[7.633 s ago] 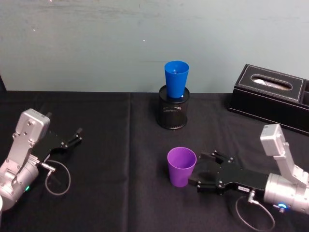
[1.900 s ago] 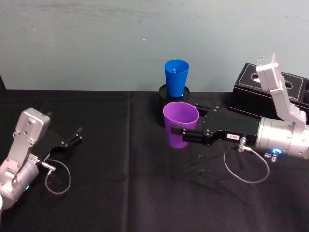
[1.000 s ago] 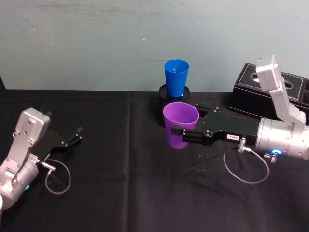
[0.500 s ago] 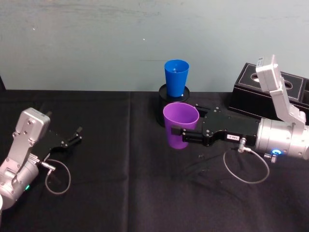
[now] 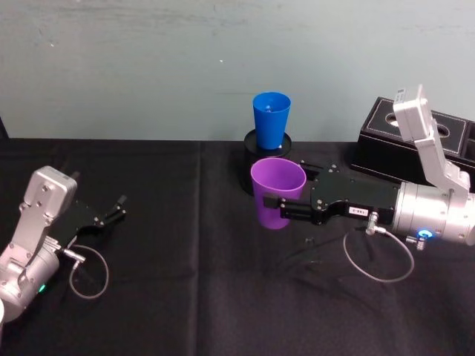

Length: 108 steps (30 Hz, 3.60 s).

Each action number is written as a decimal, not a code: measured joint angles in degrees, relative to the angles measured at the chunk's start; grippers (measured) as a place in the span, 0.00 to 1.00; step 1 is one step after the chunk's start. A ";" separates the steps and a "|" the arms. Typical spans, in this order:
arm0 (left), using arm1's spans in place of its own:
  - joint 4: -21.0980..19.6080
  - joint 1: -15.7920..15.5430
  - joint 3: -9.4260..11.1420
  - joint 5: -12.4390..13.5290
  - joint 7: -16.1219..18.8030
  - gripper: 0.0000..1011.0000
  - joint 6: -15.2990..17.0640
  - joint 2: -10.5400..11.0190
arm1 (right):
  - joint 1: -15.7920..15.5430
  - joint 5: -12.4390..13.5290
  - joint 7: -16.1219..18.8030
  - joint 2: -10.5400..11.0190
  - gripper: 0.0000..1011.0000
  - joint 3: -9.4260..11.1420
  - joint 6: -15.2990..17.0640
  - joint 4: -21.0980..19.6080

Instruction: Pick up one cup with a gripper and tap it against the other cup.

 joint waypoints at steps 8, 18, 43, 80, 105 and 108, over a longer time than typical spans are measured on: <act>0.00 0.00 0.00 0.00 0.00 1.00 0.00 0.00 | 0.00 0.00 0.00 0.00 0.73 0.00 0.00 0.01; 0.00 0.00 0.00 0.00 0.00 1.00 0.00 0.00 | 0.00 0.00 0.00 0.00 0.73 0.00 0.00 0.00; 0.00 0.00 0.00 0.00 0.00 1.00 0.00 0.00 | 7.28 0.72 -5.83 -6.17 0.73 -1.11 1.98 10.75; 0.00 0.00 0.00 0.00 0.00 1.00 -0.01 0.00 | 10.50 -7.47 -16.36 -15.73 0.73 1.31 0.99 20.83; 0.00 0.00 0.00 0.00 0.00 1.00 0.00 0.00 | 12.77 -10.23 -15.40 -19.78 0.73 4.40 -0.93 27.39; 0.00 0.00 0.00 0.00 0.00 1.00 0.00 0.00 | 12.95 -10.44 -15.09 -20.03 0.73 4.66 -0.93 27.62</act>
